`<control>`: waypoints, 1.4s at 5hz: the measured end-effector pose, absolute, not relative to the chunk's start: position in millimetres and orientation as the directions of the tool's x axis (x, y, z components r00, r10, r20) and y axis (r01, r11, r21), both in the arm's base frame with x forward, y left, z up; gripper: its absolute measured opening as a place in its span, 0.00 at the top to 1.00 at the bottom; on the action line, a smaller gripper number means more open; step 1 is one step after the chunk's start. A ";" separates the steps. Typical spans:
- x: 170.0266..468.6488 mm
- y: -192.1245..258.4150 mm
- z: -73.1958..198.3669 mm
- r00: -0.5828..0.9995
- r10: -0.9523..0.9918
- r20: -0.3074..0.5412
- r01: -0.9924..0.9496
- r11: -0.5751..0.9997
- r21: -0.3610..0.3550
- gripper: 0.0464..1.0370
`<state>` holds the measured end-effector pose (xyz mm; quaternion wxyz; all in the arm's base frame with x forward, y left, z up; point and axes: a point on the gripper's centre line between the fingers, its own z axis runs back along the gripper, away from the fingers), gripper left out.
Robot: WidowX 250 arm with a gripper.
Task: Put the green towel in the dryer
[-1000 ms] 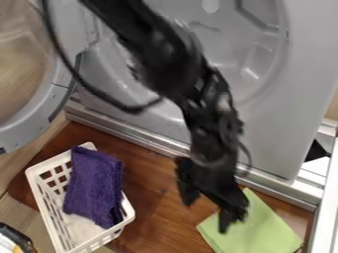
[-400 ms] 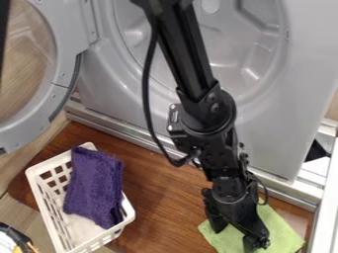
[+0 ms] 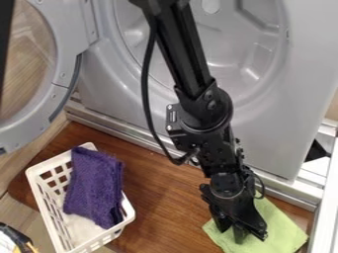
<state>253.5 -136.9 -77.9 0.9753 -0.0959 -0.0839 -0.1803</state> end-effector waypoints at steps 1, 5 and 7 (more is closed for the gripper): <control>243.0 -136.4 -75.9 0.917 -0.365 0.160 0.385 0.916 -0.114 0.86; 241.7 -124.6 -12.2 0.894 -0.400 0.201 0.414 0.910 -0.029 0.99; 248.0 -70.5 65.3 0.910 -0.270 0.315 0.270 0.962 0.045 0.99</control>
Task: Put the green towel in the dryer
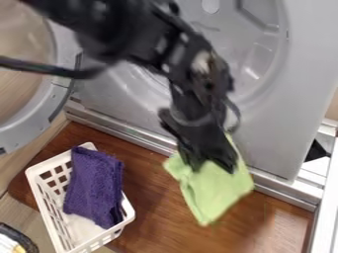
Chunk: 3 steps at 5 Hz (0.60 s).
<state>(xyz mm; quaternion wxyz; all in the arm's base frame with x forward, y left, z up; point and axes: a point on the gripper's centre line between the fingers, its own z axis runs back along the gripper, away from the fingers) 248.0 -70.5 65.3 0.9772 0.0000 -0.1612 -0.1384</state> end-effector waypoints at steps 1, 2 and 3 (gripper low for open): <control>251.9 -39.5 88.8 0.913 -0.177 0.367 0.169 0.984 0.052 0.99; 273.4 -21.6 98.9 0.902 -0.142 0.408 0.138 0.990 0.041 0.99; 298.2 -8.3 99.7 0.889 -0.113 0.444 0.123 0.992 0.005 0.99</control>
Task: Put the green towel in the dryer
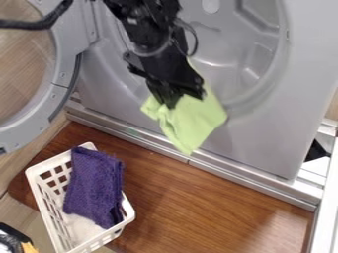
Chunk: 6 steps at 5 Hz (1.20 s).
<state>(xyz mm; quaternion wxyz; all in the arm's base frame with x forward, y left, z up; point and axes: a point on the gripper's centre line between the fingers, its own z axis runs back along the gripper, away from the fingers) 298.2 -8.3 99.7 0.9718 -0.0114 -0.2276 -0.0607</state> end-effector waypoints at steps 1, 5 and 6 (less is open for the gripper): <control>328.6 1.9 90.8 0.856 -0.070 0.511 0.118 0.991 -0.062 0.99; 402.0 11.4 46.8 0.854 -0.198 0.481 0.267 0.960 -0.079 0.85; 397.6 9.6 42.7 0.868 -0.211 0.449 0.265 0.962 -0.060 0.60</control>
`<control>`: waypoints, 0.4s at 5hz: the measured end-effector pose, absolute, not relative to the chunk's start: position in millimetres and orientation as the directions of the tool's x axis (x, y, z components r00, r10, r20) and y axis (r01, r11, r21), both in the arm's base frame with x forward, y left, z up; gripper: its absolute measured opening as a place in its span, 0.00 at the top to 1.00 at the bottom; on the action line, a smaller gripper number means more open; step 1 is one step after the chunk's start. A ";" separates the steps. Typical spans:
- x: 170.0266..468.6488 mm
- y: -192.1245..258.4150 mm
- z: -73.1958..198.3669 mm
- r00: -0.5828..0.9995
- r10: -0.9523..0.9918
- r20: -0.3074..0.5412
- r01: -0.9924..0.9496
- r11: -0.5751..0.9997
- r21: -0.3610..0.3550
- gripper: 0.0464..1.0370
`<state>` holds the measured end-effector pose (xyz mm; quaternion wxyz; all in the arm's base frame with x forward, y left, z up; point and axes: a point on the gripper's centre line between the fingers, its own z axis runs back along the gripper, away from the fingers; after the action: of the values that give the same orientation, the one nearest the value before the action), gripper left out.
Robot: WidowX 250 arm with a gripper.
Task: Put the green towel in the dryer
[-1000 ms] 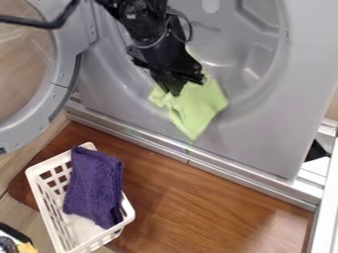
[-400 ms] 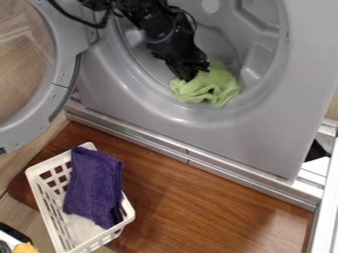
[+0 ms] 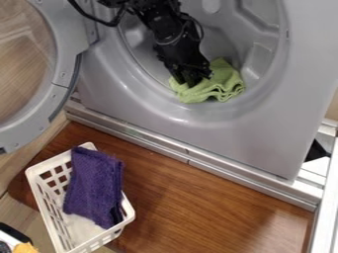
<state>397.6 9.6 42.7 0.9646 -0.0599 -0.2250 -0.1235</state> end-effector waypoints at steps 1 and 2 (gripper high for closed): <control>392.0 10.3 49.9 0.874 -0.211 0.437 0.260 0.964 -0.054 0.29; 387.8 8.5 58.9 0.874 -0.224 0.431 0.269 0.962 -0.046 0.04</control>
<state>387.8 8.5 58.9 0.9666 -0.0526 -0.2159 -0.1276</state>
